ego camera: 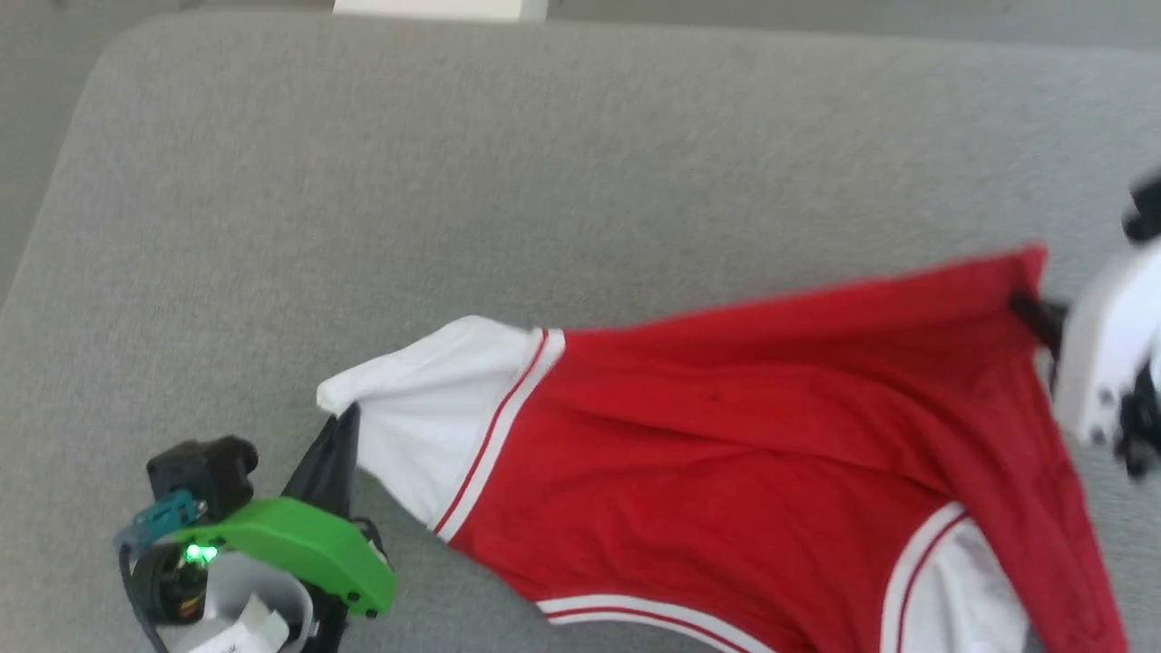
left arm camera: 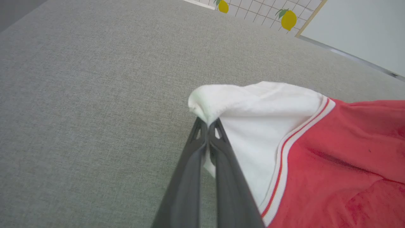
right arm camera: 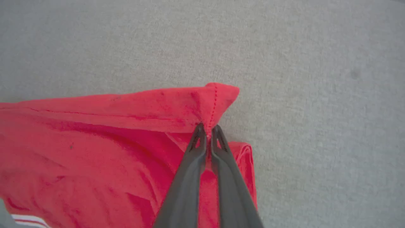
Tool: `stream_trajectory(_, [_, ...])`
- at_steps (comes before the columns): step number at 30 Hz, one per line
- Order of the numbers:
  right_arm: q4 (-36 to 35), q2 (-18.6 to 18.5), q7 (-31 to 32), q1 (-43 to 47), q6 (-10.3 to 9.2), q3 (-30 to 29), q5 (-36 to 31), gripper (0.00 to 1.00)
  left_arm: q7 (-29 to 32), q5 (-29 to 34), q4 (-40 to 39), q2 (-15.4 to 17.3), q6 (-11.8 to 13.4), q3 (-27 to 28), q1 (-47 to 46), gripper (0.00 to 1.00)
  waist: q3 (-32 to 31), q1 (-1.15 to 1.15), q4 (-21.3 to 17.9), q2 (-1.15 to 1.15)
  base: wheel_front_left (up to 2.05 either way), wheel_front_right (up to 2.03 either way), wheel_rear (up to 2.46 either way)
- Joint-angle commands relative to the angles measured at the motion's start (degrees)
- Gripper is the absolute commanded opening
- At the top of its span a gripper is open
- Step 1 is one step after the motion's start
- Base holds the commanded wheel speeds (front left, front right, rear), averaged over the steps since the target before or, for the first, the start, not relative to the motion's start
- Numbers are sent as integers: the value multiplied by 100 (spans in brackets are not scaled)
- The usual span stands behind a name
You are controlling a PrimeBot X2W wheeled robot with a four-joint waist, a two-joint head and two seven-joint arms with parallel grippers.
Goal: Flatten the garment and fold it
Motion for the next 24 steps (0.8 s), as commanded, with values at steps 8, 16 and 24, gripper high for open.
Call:
stream_trajectory(8, [-920,732,358,1980,-6,-663,937,0,-188,-398,-150,-137,46,270,494,0,-1183,0,-824,0,0,0,0])
stream_trajectory(16, [-1215,802,605,1507,-6,-1151,1652,0,-198,-1180,-290,-207,-585,792,-73,0,-1528,0,-879,0,0,0,0])
stream_trajectory(24, [-702,163,849,-496,-6,-1201,1683,0,483,-804,175,353,-1070,718,-2338,0,-1709,0,-798,0,0,0,0])
